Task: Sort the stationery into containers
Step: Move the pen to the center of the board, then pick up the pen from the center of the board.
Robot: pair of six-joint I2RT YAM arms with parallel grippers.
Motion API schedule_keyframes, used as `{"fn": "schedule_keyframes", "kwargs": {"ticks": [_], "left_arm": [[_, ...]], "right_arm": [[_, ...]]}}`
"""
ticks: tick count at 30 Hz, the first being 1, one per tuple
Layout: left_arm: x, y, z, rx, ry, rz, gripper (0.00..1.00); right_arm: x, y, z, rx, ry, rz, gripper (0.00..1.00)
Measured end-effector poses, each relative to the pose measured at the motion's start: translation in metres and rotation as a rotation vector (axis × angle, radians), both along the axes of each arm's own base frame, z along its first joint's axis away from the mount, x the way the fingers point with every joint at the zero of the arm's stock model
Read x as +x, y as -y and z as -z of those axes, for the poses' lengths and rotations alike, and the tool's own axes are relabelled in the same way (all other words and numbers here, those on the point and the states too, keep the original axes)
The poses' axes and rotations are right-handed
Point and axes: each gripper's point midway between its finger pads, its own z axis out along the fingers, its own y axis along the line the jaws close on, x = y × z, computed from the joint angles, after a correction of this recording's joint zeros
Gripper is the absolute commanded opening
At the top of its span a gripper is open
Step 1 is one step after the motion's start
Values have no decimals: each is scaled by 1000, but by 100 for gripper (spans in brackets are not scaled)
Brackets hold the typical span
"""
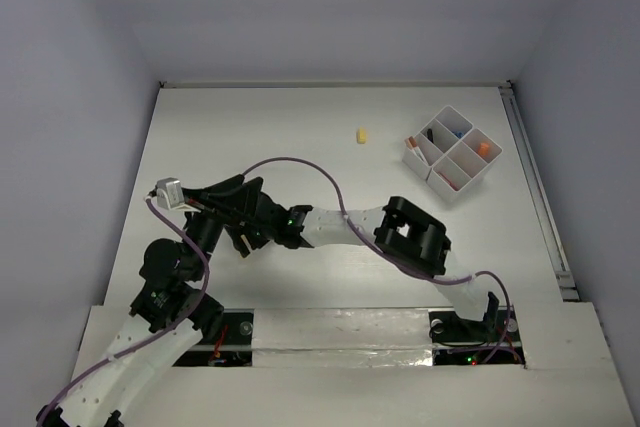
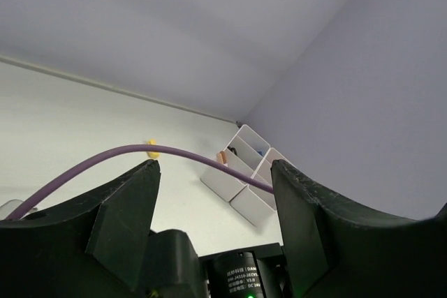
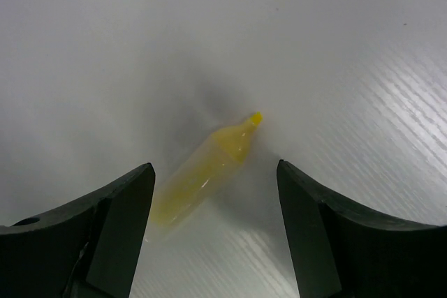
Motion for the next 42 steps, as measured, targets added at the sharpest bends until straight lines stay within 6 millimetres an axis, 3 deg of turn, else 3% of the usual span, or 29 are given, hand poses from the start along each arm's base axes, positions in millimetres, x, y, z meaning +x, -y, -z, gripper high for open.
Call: {"fn": "schedule_keyframes", "kwargs": {"ticks": [4,7,8,14,16,21,29,33,38,42], "left_arm": [[-1,-3,3,4,-11,-9,62],[-2,-5,3,2,-11,-15,63],[-2,-6,3,2,-11,-18,63],[-1,-6,6,7,-22,-24,63],[-1,-6,7,9,-25,-23,63],[3,1,14,32,-48,-5,62],[10,19,34,72,-101,53,61],[18,32,62,112,-169,88,62],[31,55,112,171,-295,154,64],[33,69,147,196,-376,212,63]], "right_arm": [[-2,-10,1,-35,29,-1,72],[0,-14,3,-61,52,10,57],[1,-13,4,-73,62,18,38],[12,-1,8,-116,107,87,15],[15,7,8,-120,118,113,11],[31,48,8,-140,110,193,6],[102,166,2,-160,76,435,6],[127,189,-35,-75,105,506,6],[145,186,-99,98,173,525,6],[145,177,-138,234,198,511,7]]}}
